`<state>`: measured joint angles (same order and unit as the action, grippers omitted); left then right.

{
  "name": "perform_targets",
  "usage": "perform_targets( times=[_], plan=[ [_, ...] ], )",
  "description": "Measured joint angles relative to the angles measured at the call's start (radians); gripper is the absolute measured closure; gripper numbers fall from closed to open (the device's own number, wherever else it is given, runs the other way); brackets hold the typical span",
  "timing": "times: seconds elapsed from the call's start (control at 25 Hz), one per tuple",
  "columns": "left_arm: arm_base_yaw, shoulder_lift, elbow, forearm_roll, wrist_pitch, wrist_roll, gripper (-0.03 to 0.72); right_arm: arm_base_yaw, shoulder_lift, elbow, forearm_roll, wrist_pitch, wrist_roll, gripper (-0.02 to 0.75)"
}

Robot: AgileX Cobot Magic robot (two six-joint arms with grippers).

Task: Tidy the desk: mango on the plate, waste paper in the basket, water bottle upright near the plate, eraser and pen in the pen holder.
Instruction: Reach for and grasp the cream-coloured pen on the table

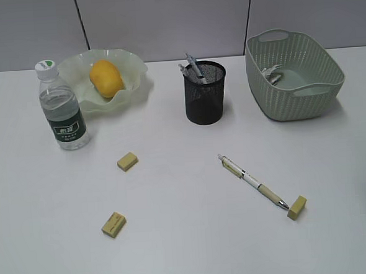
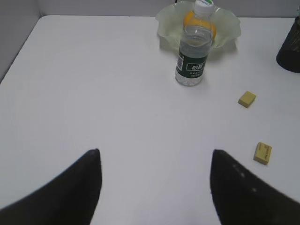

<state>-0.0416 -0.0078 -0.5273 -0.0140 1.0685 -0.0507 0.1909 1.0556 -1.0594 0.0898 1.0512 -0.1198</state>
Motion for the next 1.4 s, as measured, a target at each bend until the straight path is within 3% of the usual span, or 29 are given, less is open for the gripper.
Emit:
perform_targets(
  times=[0.16, 0.28, 0.88, 1.12, 1.4],
  plan=[
    [0.0, 0.0, 0.0, 0.0, 0.0, 0.0, 0.141, 0.136, 0.168, -0.079, -0.061, 0.026, 0.039, 0.24],
    [0.0, 0.0, 0.0, 0.0, 0.0, 0.0, 0.141, 0.179, 0.301, -0.153, -0.063, 0.05, 0.046, 0.24],
    [0.0, 0.0, 0.0, 0.0, 0.0, 0.0, 0.141, 0.265, 0.855, -0.363, -0.044, 0.01, 0.033, 0.24],
    [0.0, 0.0, 0.0, 0.0, 0.0, 0.0, 0.141, 0.275, 0.962, -0.364, -0.033, -0.01, 0.034, 0.24],
    [0.0, 0.0, 0.0, 0.0, 0.0, 0.0, 0.141, 0.364, 1.049, -0.388, -0.09, -0.086, 0.082, 0.24]
  ],
)
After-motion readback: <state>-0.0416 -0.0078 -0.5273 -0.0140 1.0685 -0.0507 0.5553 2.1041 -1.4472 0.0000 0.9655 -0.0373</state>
